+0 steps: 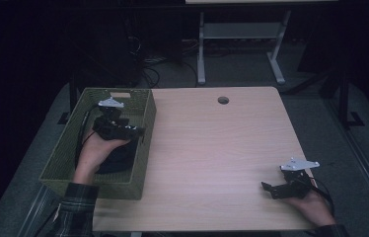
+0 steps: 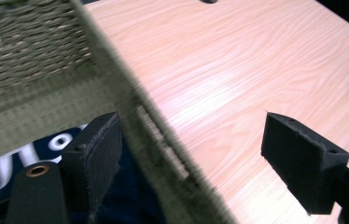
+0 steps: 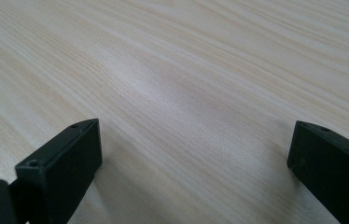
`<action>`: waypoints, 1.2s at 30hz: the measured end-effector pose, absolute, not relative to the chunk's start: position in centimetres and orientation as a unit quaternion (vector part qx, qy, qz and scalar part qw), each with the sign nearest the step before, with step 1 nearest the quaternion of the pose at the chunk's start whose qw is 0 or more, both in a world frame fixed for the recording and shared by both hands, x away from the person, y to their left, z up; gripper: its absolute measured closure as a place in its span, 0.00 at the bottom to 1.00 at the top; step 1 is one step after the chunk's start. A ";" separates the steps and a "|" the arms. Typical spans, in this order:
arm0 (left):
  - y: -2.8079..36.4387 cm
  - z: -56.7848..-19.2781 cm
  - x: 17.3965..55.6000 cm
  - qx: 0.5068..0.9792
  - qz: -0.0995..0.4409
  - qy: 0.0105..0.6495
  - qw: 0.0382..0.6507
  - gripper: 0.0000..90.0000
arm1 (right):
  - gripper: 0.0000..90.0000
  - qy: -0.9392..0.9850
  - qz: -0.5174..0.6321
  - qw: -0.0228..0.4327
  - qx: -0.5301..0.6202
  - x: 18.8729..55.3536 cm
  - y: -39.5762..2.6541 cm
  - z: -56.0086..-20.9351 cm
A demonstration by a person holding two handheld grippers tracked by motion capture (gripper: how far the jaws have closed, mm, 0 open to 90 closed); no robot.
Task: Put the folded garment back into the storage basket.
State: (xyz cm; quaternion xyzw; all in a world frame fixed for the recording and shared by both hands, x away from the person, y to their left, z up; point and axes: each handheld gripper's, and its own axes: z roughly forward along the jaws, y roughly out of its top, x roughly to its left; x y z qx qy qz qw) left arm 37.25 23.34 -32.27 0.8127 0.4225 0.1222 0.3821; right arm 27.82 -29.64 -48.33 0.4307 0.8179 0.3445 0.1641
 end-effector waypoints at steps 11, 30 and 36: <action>18.7 -33.2 37.0 0.821 0.106 0.396 0.397 0.22 | 0.03 0.818 0.344 0.164 0.431 27.8 -29.6 -48.3; 12.0 -36.6 35.0 0.849 0.084 0.339 0.396 0.22 | 0.03 0.818 0.345 0.164 0.431 27.8 -29.6 -48.3; 10.7 -38.4 34.2 0.859 0.085 0.319 0.391 0.20 | 0.03 0.818 0.345 0.163 0.430 27.8 -29.6 -48.3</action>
